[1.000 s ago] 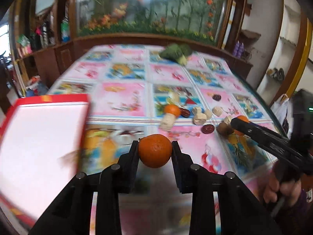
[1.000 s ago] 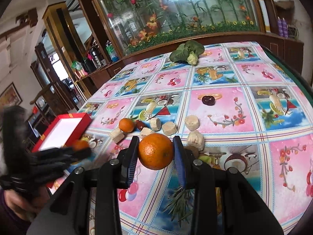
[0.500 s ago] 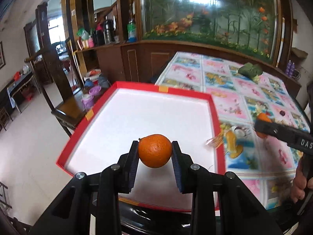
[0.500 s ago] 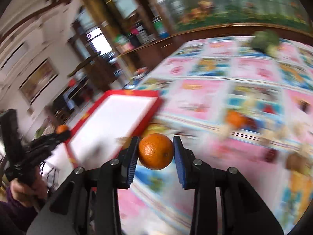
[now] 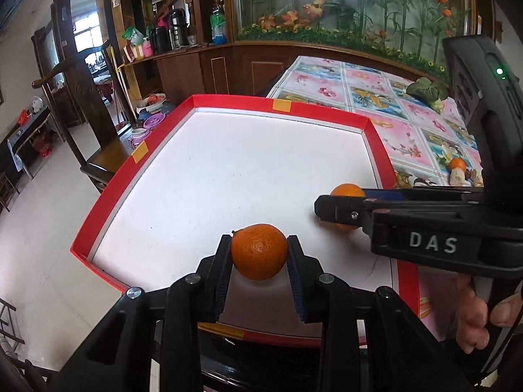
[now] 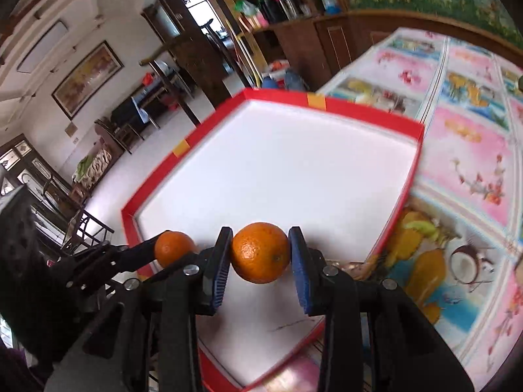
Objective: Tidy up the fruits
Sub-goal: 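Carry both oranges over the red tray and open both tools to drop them, then move both tools back from the tray to the fruit on the cloth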
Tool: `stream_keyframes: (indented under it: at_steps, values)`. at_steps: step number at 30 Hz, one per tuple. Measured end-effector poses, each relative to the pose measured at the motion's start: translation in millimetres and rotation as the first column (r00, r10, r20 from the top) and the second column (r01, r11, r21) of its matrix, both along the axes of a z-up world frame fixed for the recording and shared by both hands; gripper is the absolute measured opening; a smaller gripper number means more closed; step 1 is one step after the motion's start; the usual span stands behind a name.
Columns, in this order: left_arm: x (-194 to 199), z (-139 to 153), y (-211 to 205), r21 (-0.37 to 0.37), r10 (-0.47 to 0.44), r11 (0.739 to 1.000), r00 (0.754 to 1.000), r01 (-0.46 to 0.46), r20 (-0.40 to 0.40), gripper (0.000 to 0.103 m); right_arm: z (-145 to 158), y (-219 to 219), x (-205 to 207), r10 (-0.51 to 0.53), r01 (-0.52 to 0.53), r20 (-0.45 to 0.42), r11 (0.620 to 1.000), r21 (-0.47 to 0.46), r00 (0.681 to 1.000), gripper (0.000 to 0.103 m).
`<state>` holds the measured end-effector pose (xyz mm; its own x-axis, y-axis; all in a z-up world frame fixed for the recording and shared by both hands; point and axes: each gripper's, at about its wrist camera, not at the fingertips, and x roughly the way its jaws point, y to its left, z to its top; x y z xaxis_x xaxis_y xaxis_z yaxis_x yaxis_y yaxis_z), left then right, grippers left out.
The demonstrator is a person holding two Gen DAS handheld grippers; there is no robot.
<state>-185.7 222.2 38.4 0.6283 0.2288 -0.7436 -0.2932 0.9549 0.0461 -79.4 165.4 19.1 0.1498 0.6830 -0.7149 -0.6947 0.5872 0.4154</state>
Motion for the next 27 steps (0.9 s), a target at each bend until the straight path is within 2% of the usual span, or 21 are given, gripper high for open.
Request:
stream_keyframes:
  at_steps: [3,7,9,10,11,14,16,18,21,24,25,27]
  values:
    - [0.2,-3.4,1.5,0.003,-0.001,1.000,1.000,0.001,-0.014,0.033,-11.1,5.5,1.0,-0.022,0.021,-0.016,0.997,-0.068,1.000,0.037]
    - [-0.8,-6.1,5.4,0.005,0.015,1.000,0.999,-0.014,-0.033,0.035,-10.4,9.6,-1.5,-0.016,0.014,-0.015,0.993,-0.116,1.000,0.037]
    - [-2.5,-6.1,6.5,0.013,0.025,1.000,0.999,-0.025,-0.044,0.046,-10.4,10.2,-0.3,-0.024,0.021,-0.020,0.989,-0.146,1.000,0.037]
    - [-2.5,-6.3,6.8,0.018,0.030,0.999,0.998,-0.029,-0.050,0.058,-10.7,9.8,0.9,-0.034,0.029,-0.024,0.987,-0.158,0.999,0.037]
    - [-3.3,-6.0,6.8,0.024,0.034,0.999,0.998,-0.033,-0.052,0.060,-11.3,9.0,2.7,-0.041,0.036,-0.028,0.984,-0.174,0.999,0.037]
    - [-4.2,-6.4,6.4,0.034,0.027,0.999,0.998,-0.025,-0.062,0.061,-9.7,9.3,-1.5,-0.033,0.029,-0.013,0.966,-0.258,0.999,0.037]
    - [-4.7,-6.7,5.7,0.033,0.024,0.999,0.997,-0.022,-0.069,0.061,-8.9,4.6,-3.9,-0.035,0.019,-0.048,0.955,-0.295,0.998,0.038]
    - [-4.5,-8.2,-1.1,0.071,0.011,0.997,0.997,-0.006,-0.080,0.061,-8.7,-2.3,-8.3,-0.036,0.014,-0.065,0.952,-0.305,0.997,0.038]
    - [-5.1,-10.0,-12.9,0.123,-0.008,0.992,0.995,0.020,-0.097,0.061,-8.4,-9.9,-9.7,-0.037,0.013,-0.081,0.963,-0.269,0.996,0.038]
    - [-7.4,-2.7,-15.8,0.072,-0.014,0.997,0.997,0.019,-0.075,0.061,-5.2,-25.7,-8.5,-0.030,0.008,-0.146,0.989,-0.148,0.989,0.039]
    - [-7.4,2.3,-18.5,0.068,-0.021,0.997,0.998,0.025,-0.058,0.061,-0.1,-32.9,-11.0,-0.020,0.005,-0.138,0.994,-0.112,0.990,0.040]
    - [-7.2,14.2,-27.5,0.087,-0.035,0.996,0.999,0.036,-0.014,0.063,15.7,-53.9,-14.6,-0.012,0.009,-0.074,0.999,-0.040,0.997,0.049]
